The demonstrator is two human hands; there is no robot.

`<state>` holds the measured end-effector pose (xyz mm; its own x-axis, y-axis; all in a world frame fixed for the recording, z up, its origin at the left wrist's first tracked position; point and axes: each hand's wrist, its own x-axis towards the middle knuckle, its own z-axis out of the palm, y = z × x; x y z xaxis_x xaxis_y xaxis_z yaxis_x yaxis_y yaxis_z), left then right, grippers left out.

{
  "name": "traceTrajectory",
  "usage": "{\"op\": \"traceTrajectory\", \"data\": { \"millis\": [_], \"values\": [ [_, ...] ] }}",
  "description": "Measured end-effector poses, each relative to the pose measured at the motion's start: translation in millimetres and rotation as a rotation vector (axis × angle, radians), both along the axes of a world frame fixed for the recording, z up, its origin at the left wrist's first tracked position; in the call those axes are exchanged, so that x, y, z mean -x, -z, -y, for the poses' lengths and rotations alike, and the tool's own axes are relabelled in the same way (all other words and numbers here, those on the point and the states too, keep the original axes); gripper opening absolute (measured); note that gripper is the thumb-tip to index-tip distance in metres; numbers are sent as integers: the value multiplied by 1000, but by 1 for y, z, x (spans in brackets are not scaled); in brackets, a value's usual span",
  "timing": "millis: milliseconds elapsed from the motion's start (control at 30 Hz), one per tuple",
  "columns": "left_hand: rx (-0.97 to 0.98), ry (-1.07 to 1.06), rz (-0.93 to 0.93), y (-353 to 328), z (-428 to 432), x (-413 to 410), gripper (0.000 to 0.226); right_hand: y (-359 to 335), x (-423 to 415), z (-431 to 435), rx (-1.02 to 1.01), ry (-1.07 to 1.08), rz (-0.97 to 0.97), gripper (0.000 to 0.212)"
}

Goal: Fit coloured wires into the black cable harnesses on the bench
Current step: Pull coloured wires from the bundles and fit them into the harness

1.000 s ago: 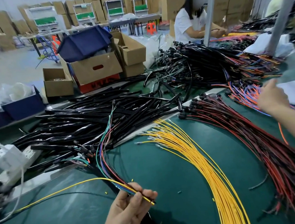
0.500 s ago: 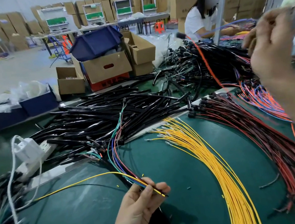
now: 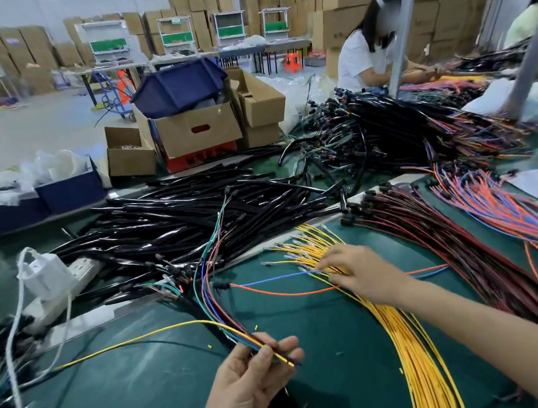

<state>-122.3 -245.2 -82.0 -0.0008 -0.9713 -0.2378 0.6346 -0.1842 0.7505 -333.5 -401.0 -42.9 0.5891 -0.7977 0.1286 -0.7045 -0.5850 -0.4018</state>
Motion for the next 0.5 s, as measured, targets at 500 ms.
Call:
{"op": "traceTrajectory", "data": {
  "millis": [500],
  "values": [
    [27,14,1,1,1,1,15,15,147,-7,100,319,-251,21]
  ]
}}
